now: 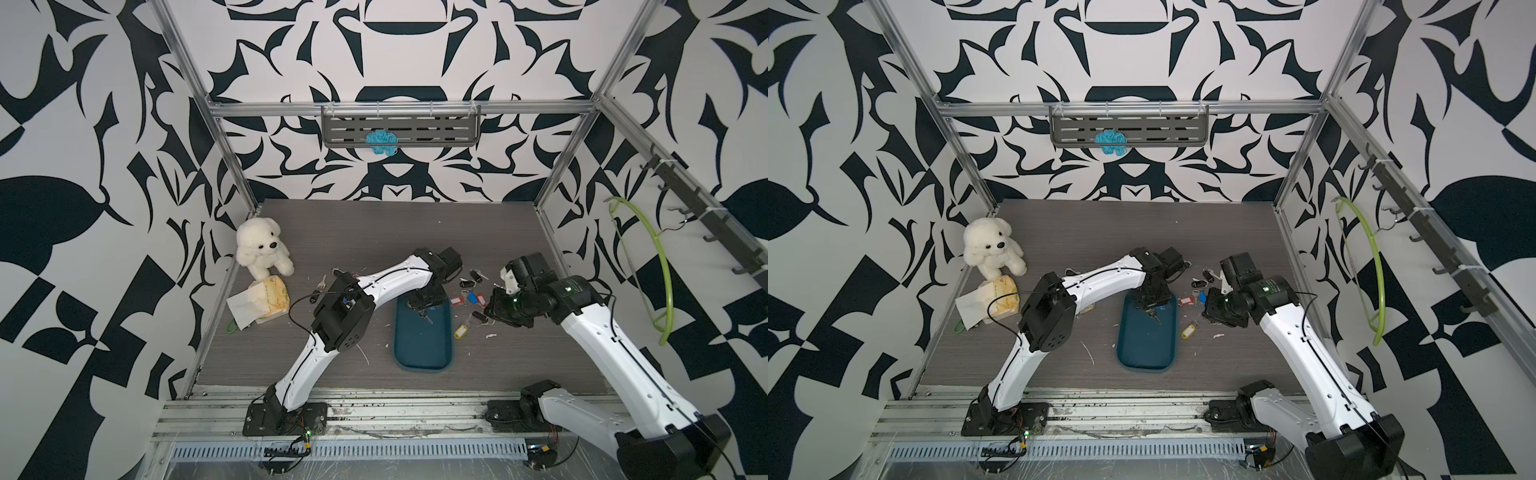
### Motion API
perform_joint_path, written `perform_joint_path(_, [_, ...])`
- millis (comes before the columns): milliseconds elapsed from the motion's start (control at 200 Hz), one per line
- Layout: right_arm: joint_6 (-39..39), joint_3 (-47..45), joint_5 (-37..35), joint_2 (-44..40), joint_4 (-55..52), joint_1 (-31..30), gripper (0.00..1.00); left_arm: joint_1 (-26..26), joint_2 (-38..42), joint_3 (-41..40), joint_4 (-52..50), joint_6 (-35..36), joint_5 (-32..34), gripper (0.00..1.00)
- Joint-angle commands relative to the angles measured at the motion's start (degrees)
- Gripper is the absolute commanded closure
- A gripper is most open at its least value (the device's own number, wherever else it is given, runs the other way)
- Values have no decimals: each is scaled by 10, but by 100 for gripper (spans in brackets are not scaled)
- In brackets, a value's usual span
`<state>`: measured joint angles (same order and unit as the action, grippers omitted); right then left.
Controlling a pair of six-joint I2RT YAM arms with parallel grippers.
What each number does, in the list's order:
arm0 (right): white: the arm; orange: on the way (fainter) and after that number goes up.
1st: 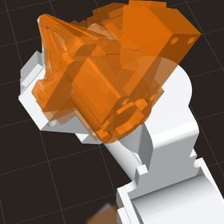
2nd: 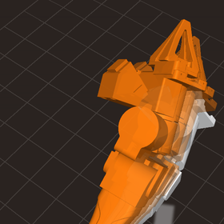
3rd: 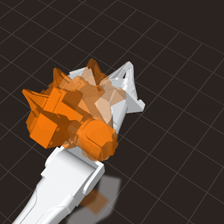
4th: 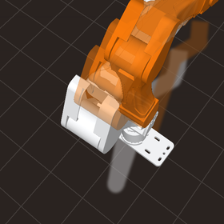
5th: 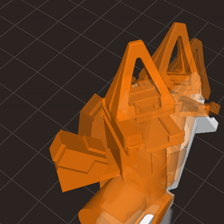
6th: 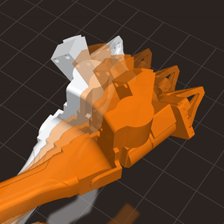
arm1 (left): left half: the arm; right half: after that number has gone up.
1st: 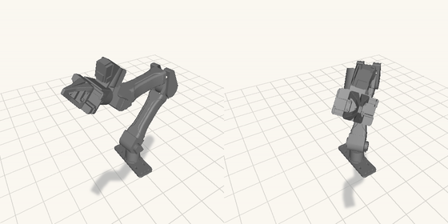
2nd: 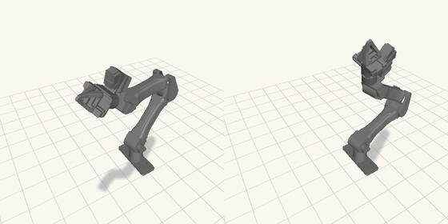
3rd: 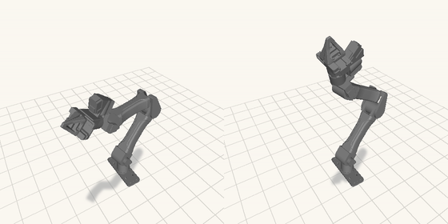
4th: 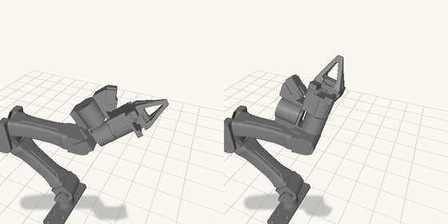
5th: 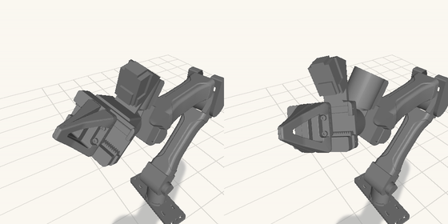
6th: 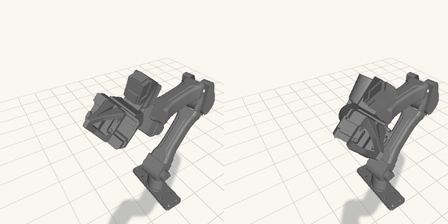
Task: Take the keys out of the storage box
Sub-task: Pick up the key from the storage box.
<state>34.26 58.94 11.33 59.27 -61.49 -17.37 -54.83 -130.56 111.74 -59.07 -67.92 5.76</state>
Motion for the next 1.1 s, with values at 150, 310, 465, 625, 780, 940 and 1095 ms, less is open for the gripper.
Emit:
perform_joint_path(150, [-8,-1,-8,-12,-9,-3,73,1,-10,-14,-9,2,-11,64])
perform_joint_path(310, [-9,-3,-8,-12,-9,-3,73,2,-12,-22,-5,3,-15,67])
perform_joint_path(465, [-9,-2,-8,-11,-10,-3,73,3,-10,-34,2,3,-16,71])
perform_joint_path(625, [-9,0,-9,-11,-12,-3,73,4,-9,-43,11,3,-19,83])
perform_joint_path(780, [-9,1,-9,-13,-13,-3,73,5,-5,-47,18,6,-20,100])
perform_joint_path(940, [-7,3,-9,-13,-13,-3,73,4,15,-38,9,14,-25,100])
perform_joint_path(1095, [-8,4,-9,-13,-15,-3,73,-13,68,10,-42,35,-1,100])
